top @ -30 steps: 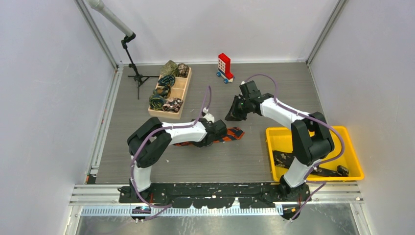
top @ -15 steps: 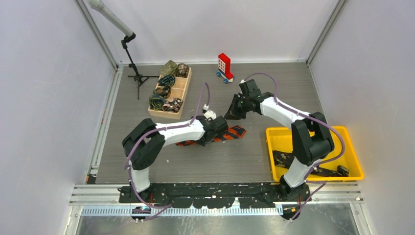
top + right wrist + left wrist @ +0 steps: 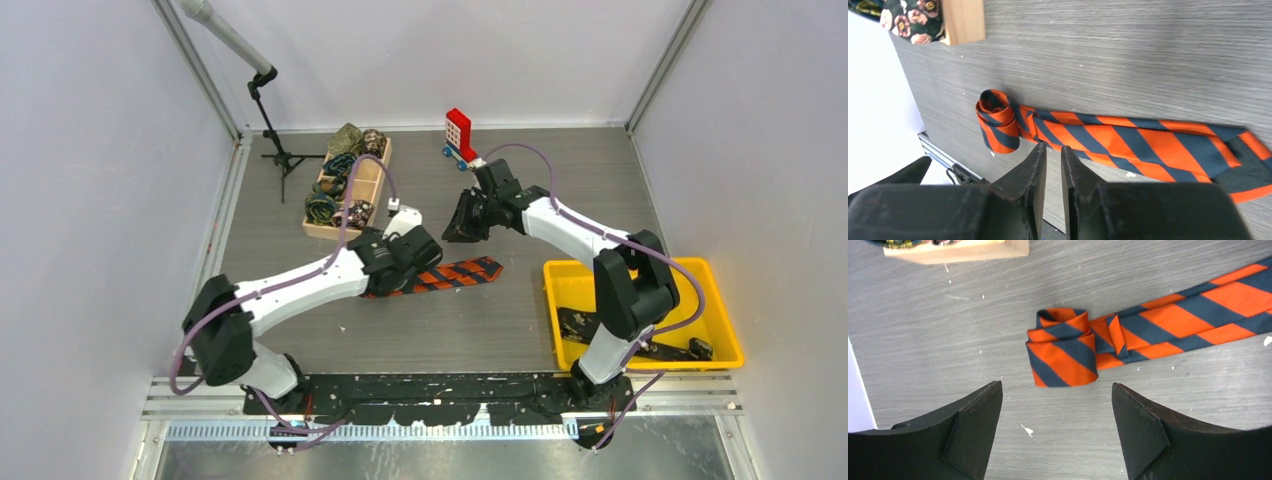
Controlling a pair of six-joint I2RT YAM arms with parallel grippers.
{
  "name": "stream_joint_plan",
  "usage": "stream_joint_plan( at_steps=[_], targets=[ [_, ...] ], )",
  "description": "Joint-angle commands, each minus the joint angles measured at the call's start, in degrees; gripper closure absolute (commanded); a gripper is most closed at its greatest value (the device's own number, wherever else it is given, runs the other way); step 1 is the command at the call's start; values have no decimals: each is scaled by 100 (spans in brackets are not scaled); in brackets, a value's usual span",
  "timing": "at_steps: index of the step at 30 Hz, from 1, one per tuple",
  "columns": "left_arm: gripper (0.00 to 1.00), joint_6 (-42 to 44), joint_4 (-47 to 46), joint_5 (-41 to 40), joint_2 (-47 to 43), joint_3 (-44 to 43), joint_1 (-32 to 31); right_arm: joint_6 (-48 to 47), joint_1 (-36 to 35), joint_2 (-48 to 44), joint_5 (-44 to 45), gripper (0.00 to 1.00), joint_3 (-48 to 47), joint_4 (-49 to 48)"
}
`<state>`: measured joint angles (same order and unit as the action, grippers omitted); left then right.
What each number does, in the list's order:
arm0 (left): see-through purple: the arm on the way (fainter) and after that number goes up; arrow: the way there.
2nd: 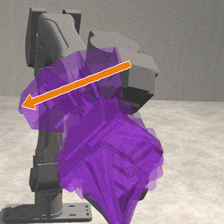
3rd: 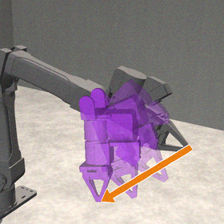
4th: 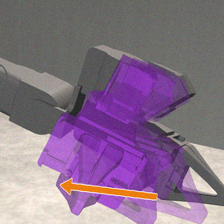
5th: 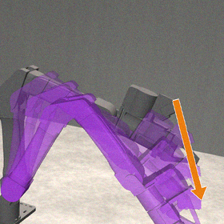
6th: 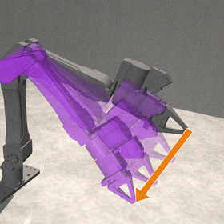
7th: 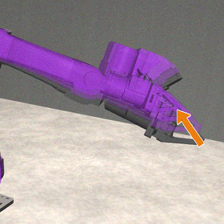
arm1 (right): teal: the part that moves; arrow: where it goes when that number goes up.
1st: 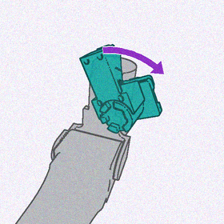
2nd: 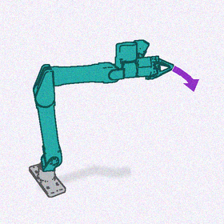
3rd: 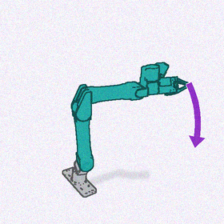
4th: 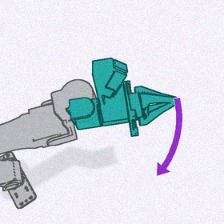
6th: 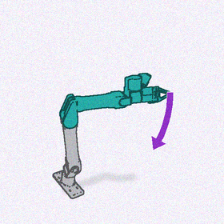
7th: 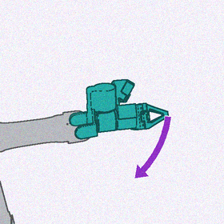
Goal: Roll the ties
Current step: Roll the tie at the center of the board.
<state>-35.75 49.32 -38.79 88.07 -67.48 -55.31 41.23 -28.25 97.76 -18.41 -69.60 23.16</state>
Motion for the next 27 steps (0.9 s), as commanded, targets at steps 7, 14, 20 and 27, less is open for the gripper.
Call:
stream_joint_plan(
  at_steps=[7, 14, 20, 27],
  targets=[
    [17, 535, -1315, 1734, -2169, 1869, 1304, 256, -932, 308, 59, 61, -776, -328],
    [18, 508, -1681, 2978, -2947, 2598, 2668, 376, -1515, 993, 229, 53, -1493, -263],
    [20, 431, -1970, 3754, -3042, 2938, 3492, 368, -1815, 1396, 586, 56, -1872, 78],
    [20, 288, -2437, 4540, -3068, 3239, 4121, 377, -1955, 1566, 712, 63, -1934, 154]
  ],
)
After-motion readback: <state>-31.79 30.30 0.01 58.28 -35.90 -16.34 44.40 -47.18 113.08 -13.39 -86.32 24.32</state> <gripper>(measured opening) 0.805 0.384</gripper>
